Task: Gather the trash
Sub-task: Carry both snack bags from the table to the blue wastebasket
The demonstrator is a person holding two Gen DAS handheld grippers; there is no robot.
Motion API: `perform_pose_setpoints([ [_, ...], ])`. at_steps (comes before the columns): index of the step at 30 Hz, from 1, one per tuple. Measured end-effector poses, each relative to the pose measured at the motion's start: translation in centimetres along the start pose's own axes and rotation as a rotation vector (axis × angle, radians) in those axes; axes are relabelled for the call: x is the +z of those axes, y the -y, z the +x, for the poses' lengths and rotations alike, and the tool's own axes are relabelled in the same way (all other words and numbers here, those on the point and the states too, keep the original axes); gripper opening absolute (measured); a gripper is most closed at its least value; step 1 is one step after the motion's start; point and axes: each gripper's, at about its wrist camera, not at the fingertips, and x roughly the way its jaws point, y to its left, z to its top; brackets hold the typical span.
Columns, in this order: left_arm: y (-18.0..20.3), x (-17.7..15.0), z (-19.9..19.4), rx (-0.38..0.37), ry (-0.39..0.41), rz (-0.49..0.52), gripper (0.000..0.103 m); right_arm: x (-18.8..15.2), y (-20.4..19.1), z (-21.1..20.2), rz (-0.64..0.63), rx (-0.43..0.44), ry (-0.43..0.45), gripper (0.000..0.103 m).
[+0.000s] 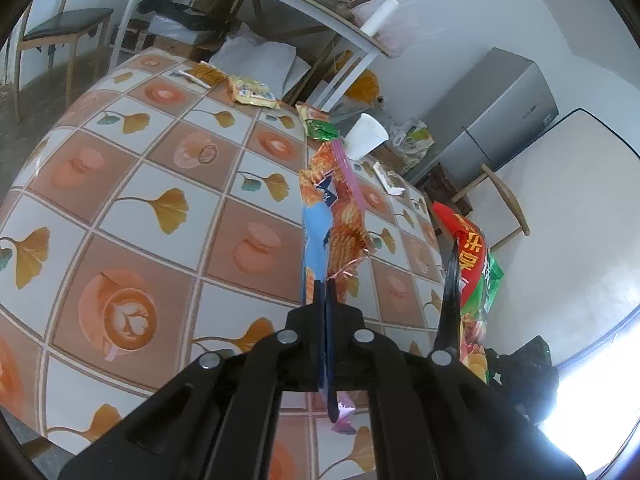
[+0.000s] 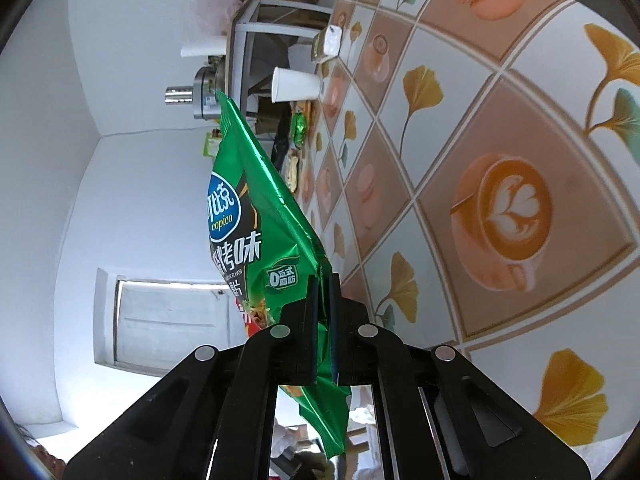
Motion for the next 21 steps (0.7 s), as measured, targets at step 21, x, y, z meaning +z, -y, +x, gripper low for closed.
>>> perform_pose_setpoints([
  [21, 1.6, 0.6, -1.0, -0.079, 0.062, 0.005, 0.000, 0.3, 0.2, -2.3, 0.030, 0.043, 0.059, 0.003],
])
